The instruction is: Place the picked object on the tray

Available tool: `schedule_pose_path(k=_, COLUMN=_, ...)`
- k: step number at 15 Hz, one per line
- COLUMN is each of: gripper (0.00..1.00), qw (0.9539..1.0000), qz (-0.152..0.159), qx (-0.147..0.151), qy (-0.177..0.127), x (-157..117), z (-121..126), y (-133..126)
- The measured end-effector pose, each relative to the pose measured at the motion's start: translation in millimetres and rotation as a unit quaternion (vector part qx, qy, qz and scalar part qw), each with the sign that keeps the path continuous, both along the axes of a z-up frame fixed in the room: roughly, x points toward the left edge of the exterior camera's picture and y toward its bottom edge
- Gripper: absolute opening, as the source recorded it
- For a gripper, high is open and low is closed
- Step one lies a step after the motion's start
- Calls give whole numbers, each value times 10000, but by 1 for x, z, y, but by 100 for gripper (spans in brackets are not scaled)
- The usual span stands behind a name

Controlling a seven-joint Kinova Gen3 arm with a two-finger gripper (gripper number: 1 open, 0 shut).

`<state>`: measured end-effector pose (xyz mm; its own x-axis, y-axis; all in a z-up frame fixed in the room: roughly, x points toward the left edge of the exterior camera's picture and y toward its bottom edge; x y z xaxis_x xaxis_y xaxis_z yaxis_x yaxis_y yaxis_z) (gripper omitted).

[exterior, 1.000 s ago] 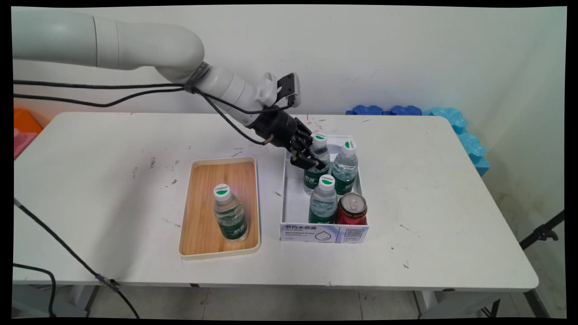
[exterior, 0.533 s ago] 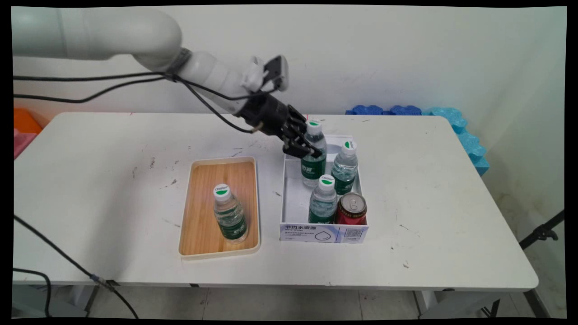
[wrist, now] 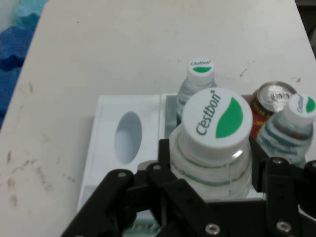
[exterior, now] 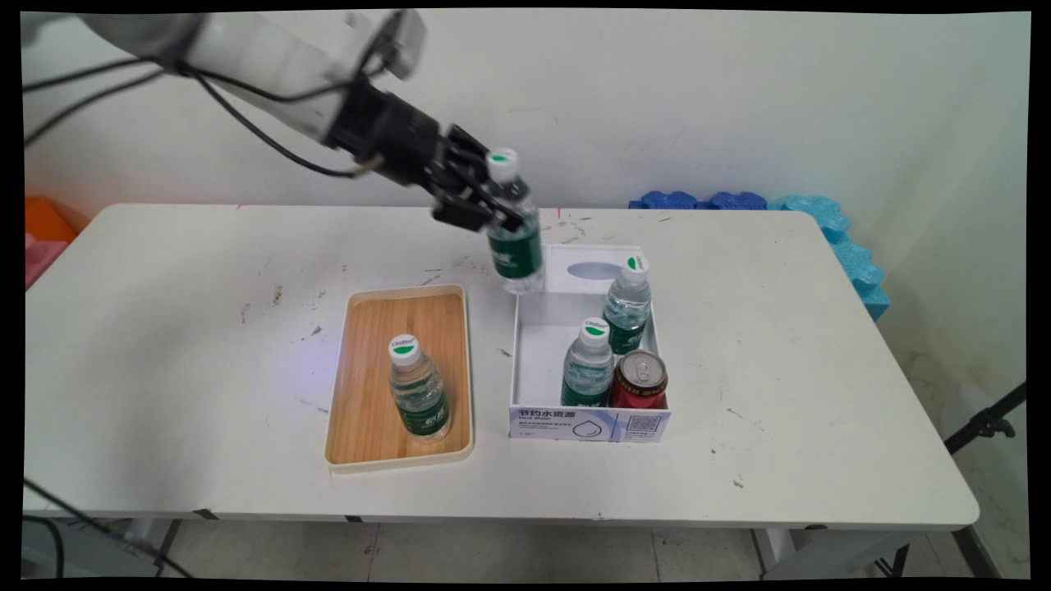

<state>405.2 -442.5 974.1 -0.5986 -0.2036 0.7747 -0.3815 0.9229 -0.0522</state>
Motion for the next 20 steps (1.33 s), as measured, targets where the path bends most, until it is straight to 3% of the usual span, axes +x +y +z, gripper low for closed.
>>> schedule_pose_path(k=4, gripper=0, qw=9999, qz=15, qx=-40, qy=-122, x=51, z=14, y=12)
schedule_pose_path(k=10, gripper=0, qw=9992, qz=-12, qx=-63, qy=-394, x=102, z=-17, y=20)
schedule_pose_path(k=20, gripper=0, qw=9983, qz=21, qx=40, qy=-587, x=105, z=-77, y=17)
